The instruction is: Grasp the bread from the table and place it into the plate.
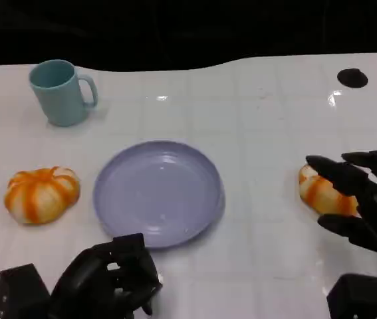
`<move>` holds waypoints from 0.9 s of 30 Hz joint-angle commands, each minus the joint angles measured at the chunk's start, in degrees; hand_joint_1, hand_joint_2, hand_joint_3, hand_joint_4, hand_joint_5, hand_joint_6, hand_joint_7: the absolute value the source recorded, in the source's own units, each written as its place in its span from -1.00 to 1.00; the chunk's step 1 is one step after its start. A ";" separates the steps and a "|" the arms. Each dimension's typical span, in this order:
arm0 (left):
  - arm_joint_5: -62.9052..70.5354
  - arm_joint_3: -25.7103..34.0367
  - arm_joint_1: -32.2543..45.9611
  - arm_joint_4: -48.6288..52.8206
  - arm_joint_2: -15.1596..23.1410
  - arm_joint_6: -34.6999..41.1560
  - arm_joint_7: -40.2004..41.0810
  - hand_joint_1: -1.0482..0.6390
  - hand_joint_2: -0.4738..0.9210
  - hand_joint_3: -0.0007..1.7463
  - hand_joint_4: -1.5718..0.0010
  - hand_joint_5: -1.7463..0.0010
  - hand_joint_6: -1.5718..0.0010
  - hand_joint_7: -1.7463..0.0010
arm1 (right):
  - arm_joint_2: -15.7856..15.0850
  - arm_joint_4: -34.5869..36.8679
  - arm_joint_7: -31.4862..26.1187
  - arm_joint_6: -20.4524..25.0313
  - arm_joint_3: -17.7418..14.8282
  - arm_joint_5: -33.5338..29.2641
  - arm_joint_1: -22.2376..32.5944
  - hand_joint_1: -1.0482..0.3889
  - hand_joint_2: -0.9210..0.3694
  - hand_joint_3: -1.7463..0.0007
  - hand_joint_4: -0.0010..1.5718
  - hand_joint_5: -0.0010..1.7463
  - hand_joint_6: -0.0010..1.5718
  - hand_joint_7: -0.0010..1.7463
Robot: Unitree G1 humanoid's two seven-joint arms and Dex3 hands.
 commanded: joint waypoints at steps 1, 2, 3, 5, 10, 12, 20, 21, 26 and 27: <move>0.03 0.26 0.25 -0.70 0.69 0.45 0.43 -0.38 0.68 -0.36 -0.02 -1.00 0.02 -0.59 | -2.13 -1.19 5.86 4.43 0.41 -0.68 -1.47 -0.32 -1.00 0.95 -1.00 -0.55 -0.66 -0.99; 0.19 0.24 0.24 -0.68 0.70 0.26 0.53 -0.39 0.68 -0.36 -0.02 -1.00 0.02 -0.59 | -2.29 -1.10 7.02 5.04 0.63 -0.63 -1.93 -0.32 -0.99 0.96 -1.00 -0.57 -0.67 -1.00; 0.23 0.27 0.23 -0.55 0.69 0.04 0.53 -0.39 0.68 -0.36 -0.02 -1.00 0.01 -0.59 | -2.47 -0.95 8.56 5.86 0.97 -0.69 -2.54 -0.32 -0.99 0.97 -1.00 -0.58 -0.68 -1.00; 0.21 0.29 0.25 -0.40 0.66 -0.22 0.47 -0.39 0.68 -0.36 -0.01 -1.00 0.02 -0.58 | -2.64 -1.00 10.25 6.88 1.35 -0.78 -3.09 -0.31 -0.99 0.98 -1.00 -0.66 -0.71 -0.99; 0.30 0.24 0.35 -0.54 0.55 -0.27 0.63 -0.40 0.68 -0.36 -0.01 -1.00 0.02 -0.59 | -2.96 2.21 13.76 10.49 4.18 -3.52 -6.98 -0.34 -0.97 0.99 -0.99 -0.69 -0.71 -0.99; 0.33 0.18 0.39 -0.68 0.52 -0.17 0.63 -0.39 0.68 -0.36 -0.01 -1.00 0.02 -0.59 | -2.84 3.80 14.15 11.31 5.19 -4.13 -8.42 -0.35 -0.97 1.00 -0.98 -0.68 -0.70 -0.99; 0.74 0.05 0.55 -0.86 0.46 -0.52 0.80 -0.41 0.68 -0.34 -0.02 -1.00 0.02 -0.59 | -0.92 10.79 12.43 12.45 8.73 -4.40 -13.31 -0.29 -0.93 1.00 -0.92 -0.66 -0.64 -0.98; 0.82 0.04 0.57 -0.87 0.44 -0.65 0.86 -0.41 0.68 -0.34 -0.02 -1.00 0.02 -0.59 | -0.54 11.93 12.06 12.54 9.22 -4.47 -13.97 -0.29 -0.92 1.00 -0.91 -0.66 -0.64 -0.98; 0.73 0.06 0.68 -0.95 0.33 -0.99 0.78 -0.41 0.67 -0.33 -0.03 -1.00 0.02 -0.60 | 0.65 16.51 10.71 13.25 11.18 -4.68 -16.51 -0.24 -0.88 1.00 -0.85 -0.68 -0.60 -0.98; 0.52 0.11 0.70 -0.90 0.26 -0.98 0.64 -0.40 0.67 -0.33 -0.03 -1.00 0.02 -0.60 | 0.88 17.52 10.72 13.44 11.56 -4.58 -17.06 -0.22 -0.89 0.99 -0.85 -0.69 -0.60 -0.98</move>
